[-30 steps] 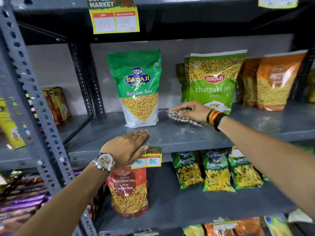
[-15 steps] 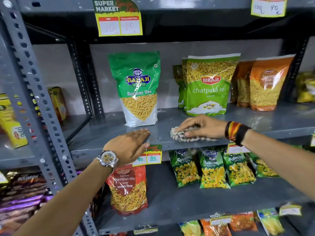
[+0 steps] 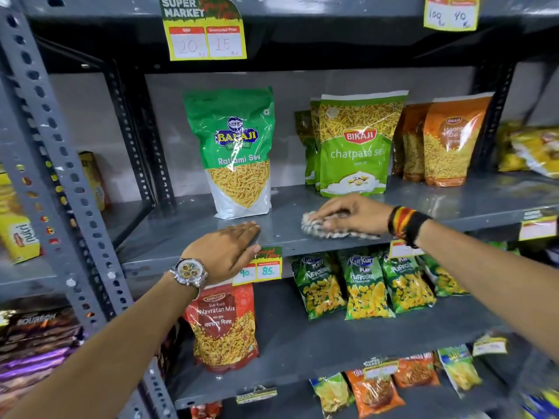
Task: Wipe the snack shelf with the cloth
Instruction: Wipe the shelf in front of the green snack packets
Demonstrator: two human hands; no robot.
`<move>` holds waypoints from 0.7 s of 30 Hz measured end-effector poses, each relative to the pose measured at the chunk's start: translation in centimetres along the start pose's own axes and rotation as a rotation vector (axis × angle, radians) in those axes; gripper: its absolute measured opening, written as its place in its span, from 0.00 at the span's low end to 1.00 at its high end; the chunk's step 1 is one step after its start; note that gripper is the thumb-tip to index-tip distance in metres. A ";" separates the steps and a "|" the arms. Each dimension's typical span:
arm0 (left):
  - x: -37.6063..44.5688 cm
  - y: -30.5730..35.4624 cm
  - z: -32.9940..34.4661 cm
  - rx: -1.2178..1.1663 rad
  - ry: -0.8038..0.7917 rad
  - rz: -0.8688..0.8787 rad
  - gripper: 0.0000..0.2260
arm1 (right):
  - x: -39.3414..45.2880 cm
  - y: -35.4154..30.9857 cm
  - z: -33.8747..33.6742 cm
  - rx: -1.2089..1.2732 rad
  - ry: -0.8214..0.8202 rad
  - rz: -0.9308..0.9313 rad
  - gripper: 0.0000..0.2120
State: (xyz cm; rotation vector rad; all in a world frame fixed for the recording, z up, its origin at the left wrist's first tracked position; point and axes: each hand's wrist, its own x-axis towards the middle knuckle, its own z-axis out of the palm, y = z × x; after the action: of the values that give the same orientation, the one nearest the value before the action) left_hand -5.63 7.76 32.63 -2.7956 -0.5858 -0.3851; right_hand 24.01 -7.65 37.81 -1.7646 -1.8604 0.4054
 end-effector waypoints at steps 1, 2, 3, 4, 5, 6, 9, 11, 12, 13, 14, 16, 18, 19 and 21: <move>0.0 0.1 -0.2 0.002 -0.002 -0.001 0.40 | -0.7 1.0 -1.5 0.012 0.073 0.019 0.14; 0.1 0.4 -0.4 0.009 -0.004 -0.006 0.40 | -1.2 2.0 -2.9 0.034 0.153 0.024 0.14; 0.2 0.8 -0.7 0.019 -0.001 -0.016 0.41 | -1.5 3.0 -4.4 0.056 0.212 0.027 0.15; 0.5 1.3 -0.9 0.027 0.005 -0.027 0.41 | -1.6 3.7 -5.6 0.055 0.247 0.030 0.15; 1.0 1.9 -1.1 0.030 0.017 -0.034 0.40 | -1.4 4.3 -6.5 0.042 0.266 0.038 0.15; 1.7 2.8 -1.3 0.029 0.030 -0.040 0.40 | -1.0 4.8 -7.2 0.019 0.278 0.042 0.15; 4.4 5.7 -1.4 0.018 0.031 -0.066 0.41 | 1.1 5.4 -7.6 -0.066 0.248 -0.006 0.14; 6.0 7.3 -1.3 0.023 0.004 -0.088 0.42 | 3.1 5.4 -6.7 -0.131 0.195 -0.085 0.13; 6.9 8.1 -1.0 0.037 -0.003 -0.096 0.42 | 4.0 5.5 -6.4 -0.145 0.175 -0.119 0.12; 7.6 8.8 -0.8 0.047 -0.008 -0.103 0.42 | 5.0 5.8 -6.1 -0.139 0.153 -0.146 0.12; 8.1 9.3 -0.6 0.053 -0.014 -0.117 0.42 | 5.7 6.0 -5.8 -0.134 0.128 -0.169 0.12; 8.7 10.0 0.1 0.068 -0.021 -0.159 0.40 | 7.1 7.1 -5.2 -0.136 0.081 -0.193 0.12; 8.8 10.1 0.6 0.065 -0.017 -0.187 0.40 | 8.0 8.8 -4.8 -0.137 0.046 -0.189 0.12; 8.9 10.1 0.7 0.063 -0.021 -0.192 0.41 | 8.2 9.7 -4.7 -0.111 0.035 -0.174 0.13; 9.0 10.1 0.8 0.062 -0.029 -0.193 0.43 | 8.4 10.8 -4.7 -0.043 -0.002 -0.148 0.14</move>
State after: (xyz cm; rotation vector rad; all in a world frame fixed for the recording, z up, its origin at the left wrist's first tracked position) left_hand 6.71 2.26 32.68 -2.6979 -0.8632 -0.3579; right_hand 35.56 0.98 37.08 -1.6405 -1.9996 0.3129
